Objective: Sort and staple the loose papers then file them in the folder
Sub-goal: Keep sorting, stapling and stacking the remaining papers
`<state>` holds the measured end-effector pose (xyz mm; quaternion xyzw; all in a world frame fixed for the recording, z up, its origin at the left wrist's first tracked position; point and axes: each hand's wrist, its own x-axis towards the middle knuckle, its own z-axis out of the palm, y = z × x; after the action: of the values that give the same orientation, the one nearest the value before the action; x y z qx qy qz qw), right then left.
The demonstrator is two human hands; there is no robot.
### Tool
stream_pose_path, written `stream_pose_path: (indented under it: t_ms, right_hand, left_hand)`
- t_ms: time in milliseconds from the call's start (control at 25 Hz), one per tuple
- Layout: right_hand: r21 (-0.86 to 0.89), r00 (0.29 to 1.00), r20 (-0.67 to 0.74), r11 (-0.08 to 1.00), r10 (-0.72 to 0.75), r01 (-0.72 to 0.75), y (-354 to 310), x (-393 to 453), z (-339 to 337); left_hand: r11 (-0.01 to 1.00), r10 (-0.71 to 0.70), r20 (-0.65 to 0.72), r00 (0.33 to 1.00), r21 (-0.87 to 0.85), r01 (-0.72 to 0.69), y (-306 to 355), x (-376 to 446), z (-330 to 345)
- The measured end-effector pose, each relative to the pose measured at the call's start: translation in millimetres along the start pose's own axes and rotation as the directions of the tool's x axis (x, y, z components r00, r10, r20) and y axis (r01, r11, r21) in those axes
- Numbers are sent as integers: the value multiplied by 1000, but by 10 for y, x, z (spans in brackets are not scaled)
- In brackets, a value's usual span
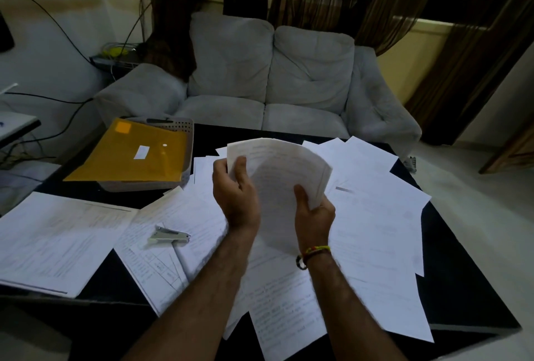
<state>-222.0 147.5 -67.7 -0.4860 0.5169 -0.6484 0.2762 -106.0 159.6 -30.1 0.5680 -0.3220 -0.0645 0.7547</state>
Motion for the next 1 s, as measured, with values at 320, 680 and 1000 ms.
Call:
stream_pose_path:
  t_ms: [320, 680, 1000]
  right_hand:
    - [-133, 994, 28, 985, -110, 113, 42, 117, 32]
    - [-590, 872, 305, 795, 382, -142, 634, 54, 159]
    - [-478, 867, 480, 790, -131, 384, 734, -303, 770]
  left_hand:
    - [998, 23, -1, 1000, 59, -22, -4, 163, 28]
    - [837, -390, -89, 916, 379, 394, -1191, 64, -485]
    - [844, -253, 122, 960, 512, 157, -1715, -55, -809]
